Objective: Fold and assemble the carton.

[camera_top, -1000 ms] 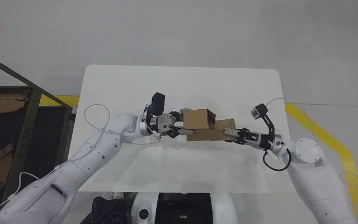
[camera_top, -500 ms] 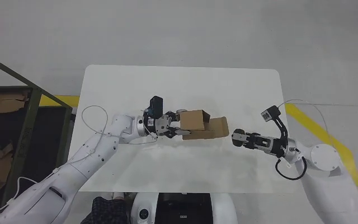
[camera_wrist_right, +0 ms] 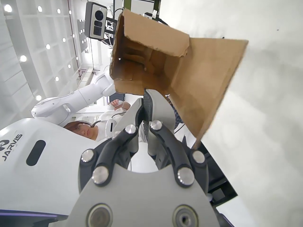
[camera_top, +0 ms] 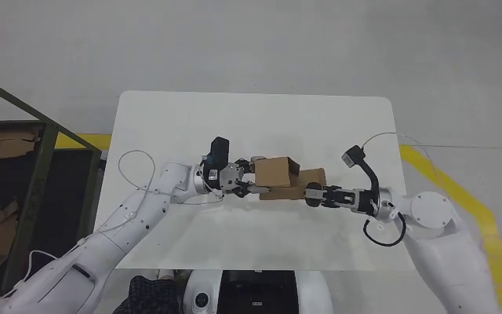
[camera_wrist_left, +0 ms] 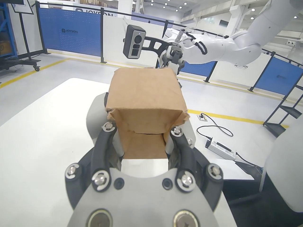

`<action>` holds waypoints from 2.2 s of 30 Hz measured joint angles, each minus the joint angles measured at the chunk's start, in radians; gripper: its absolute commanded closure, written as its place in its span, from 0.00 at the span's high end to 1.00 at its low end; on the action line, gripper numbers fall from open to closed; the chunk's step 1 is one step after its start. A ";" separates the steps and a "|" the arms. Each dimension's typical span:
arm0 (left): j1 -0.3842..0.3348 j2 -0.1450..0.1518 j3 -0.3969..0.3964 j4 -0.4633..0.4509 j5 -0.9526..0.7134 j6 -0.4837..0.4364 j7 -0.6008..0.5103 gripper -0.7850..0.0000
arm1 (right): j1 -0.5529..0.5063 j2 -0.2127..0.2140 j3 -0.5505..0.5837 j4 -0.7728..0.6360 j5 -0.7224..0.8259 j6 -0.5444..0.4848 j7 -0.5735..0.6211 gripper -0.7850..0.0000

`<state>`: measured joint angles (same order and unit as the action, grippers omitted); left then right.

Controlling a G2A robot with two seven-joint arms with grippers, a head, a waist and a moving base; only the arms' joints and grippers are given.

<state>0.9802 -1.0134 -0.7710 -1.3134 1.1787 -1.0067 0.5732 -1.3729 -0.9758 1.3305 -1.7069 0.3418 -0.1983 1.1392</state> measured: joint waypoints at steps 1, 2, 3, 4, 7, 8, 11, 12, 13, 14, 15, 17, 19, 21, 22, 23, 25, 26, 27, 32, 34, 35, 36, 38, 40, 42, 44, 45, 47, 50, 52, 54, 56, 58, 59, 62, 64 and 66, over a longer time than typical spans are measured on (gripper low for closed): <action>0.002 -0.001 -0.002 -0.001 -0.001 -0.004 -0.001 0.46 | 0.005 0.000 -0.003 0.005 0.000 -0.002 -0.003 0.00; 0.003 -0.002 -0.002 -0.002 -0.003 -0.006 -0.001 0.46 | 0.007 -0.001 -0.004 0.008 0.001 -0.004 -0.004 0.00; 0.005 -0.003 -0.002 -0.003 -0.005 -0.006 -0.002 0.46 | 0.010 -0.001 -0.006 0.010 0.003 -0.006 -0.006 0.00; 0.006 -0.004 0.001 -0.006 -0.008 -0.006 -0.003 0.46 | 0.013 -0.001 -0.009 0.011 0.004 -0.008 -0.007 0.00; 0.006 -0.006 0.009 -0.012 -0.014 -0.006 -0.008 0.47 | 0.024 -0.002 -0.018 0.015 0.009 -0.010 -0.007 0.00; 0.006 -0.006 0.012 -0.014 -0.016 -0.006 -0.010 0.47 | 0.028 -0.003 -0.023 0.017 0.010 -0.011 -0.006 0.00; 0.002 -0.008 0.021 -0.016 -0.018 -0.006 -0.014 0.47 | 0.045 -0.006 -0.042 0.023 0.014 -0.013 -0.003 0.00; 0.001 -0.009 0.023 -0.015 -0.019 -0.006 -0.014 0.47 | 0.051 -0.007 -0.049 0.025 0.016 -0.013 -0.002 0.00; -0.002 -0.010 0.027 -0.014 -0.020 -0.006 -0.016 0.46 | 0.059 -0.009 -0.060 0.026 0.017 -0.014 0.000 0.00; -0.004 -0.010 0.029 -0.013 -0.020 -0.006 -0.017 0.46 | 0.066 -0.010 -0.068 0.027 0.018 -0.015 0.002 0.00; -0.005 -0.011 0.032 -0.012 -0.020 -0.006 -0.017 0.46 | 0.073 -0.011 -0.076 0.028 0.019 -0.015 0.004 0.00; -0.010 -0.013 0.037 -0.010 -0.021 -0.006 -0.017 0.46 | 0.088 -0.015 -0.095 0.031 0.020 -0.015 0.008 0.00; -0.014 -0.014 0.041 -0.009 -0.021 -0.006 -0.016 0.46 | 0.103 -0.018 -0.115 0.035 0.022 -0.015 0.012 0.00; -0.017 -0.015 0.045 -0.009 -0.021 -0.006 -0.015 0.46 | 0.115 -0.021 -0.132 0.041 0.024 -0.015 0.015 0.00; -0.020 -0.016 0.047 -0.009 -0.021 -0.006 -0.014 0.46 | 0.122 -0.023 -0.141 0.047 0.025 -0.016 0.015 0.00; -0.021 -0.016 0.049 -0.008 -0.020 -0.006 -0.013 0.46 | 0.128 -0.024 -0.148 0.052 0.027 -0.017 0.015 0.00; -0.024 -0.017 0.053 -0.007 -0.021 -0.006 -0.010 0.46 | 0.139 -0.027 -0.160 0.063 0.032 -0.022 0.016 0.00; -0.025 -0.017 0.055 -0.006 -0.022 -0.006 -0.009 0.46 | 0.143 -0.028 -0.164 0.068 0.034 -0.024 0.017 0.00; -0.026 -0.017 0.056 -0.006 -0.023 -0.006 -0.008 0.46 | 0.147 -0.029 -0.167 0.072 0.036 -0.027 0.017 0.00; -0.031 -0.016 0.061 0.003 -0.022 -0.006 0.000 0.46 | 0.154 -0.028 -0.160 0.097 0.047 -0.041 0.015 0.00; -0.031 -0.015 0.061 0.007 -0.021 -0.006 0.006 0.46 | 0.147 -0.024 -0.140 0.102 0.049 -0.047 0.017 0.00; -0.031 -0.015 0.060 0.009 -0.020 -0.006 0.008 0.45 | 0.142 -0.022 -0.128 0.104 0.049 -0.048 0.018 0.00; -0.030 -0.014 0.059 0.010 -0.020 -0.006 0.010 0.45 | 0.135 -0.019 -0.116 0.104 0.048 -0.048 0.019 0.00; -0.029 -0.013 0.055 0.013 -0.018 -0.006 0.016 0.45 | 0.118 -0.012 -0.084 0.101 0.046 -0.047 0.020 0.00; -0.026 -0.011 0.052 0.014 -0.016 -0.006 0.020 0.45 | 0.099 -0.005 -0.048 0.095 0.044 -0.045 0.015 0.00; -0.024 -0.010 0.051 0.011 -0.014 -0.006 0.022 0.45 | 0.084 0.001 -0.016 0.089 0.041 -0.043 0.006 0.00; -0.021 -0.009 0.049 0.006 -0.010 -0.006 0.025 0.45 | 0.072 0.005 0.012 0.081 0.037 -0.044 -0.010 0.00; -0.019 -0.009 0.048 0.004 -0.009 -0.006 0.026 0.45 | 0.069 0.006 0.022 0.079 0.033 -0.045 -0.020 0.00; -0.014 -0.008 0.047 -0.004 -0.006 -0.006 0.030 0.45 | 0.071 0.008 0.032 0.081 0.007 -0.044 -0.043 0.00; -0.009 -0.007 0.046 -0.012 -0.001 -0.006 0.032 0.45 | 0.085 0.007 0.026 0.093 -0.018 -0.042 -0.067 0.00; -0.007 -0.006 0.047 -0.016 0.001 -0.006 0.033 0.45 | 0.097 0.004 0.010 0.099 -0.013 -0.048 -0.071 0.00; -0.007 -0.006 0.047 -0.017 0.003 -0.006 0.034 0.45 | 0.108 0.001 -0.009 0.098 -0.003 -0.055 -0.063 0.00; -0.007 -0.005 0.047 -0.017 0.003 -0.006 0.035 0.45 | 0.119 -0.003 -0.032 0.096 0.004 -0.058 -0.050 0.00; -0.009 -0.005 0.048 -0.016 0.003 -0.006 0.035 0.45 | 0.126 -0.006 -0.051 0.092 0.017 -0.060 -0.035 0.00; -0.010 -0.005 0.049 -0.016 0.003 -0.006 0.035 0.45 | 0.128 -0.006 -0.057 0.091 0.019 -0.059 -0.029 0.00; -0.014 -0.006 0.052 -0.014 0.002 -0.006 0.034 0.45 | 0.130 -0.008 -0.074 0.083 0.021 -0.057 -0.019 0.00; -0.016 -0.006 0.054 -0.014 0.002 -0.006 0.036 0.45 | 0.130 -0.010 -0.089 0.074 0.019 -0.056 -0.020 0.00; -0.018 -0.007 0.057 -0.015 0.003 -0.006 0.039 0.45 | 0.131 -0.013 -0.107 0.064 0.021 -0.054 -0.021 0.00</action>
<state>0.9622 -1.0202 -0.7144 -1.3279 1.1816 -1.0123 0.6119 -1.2415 -0.9888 1.2239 -1.6425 0.3628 -0.2525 1.1182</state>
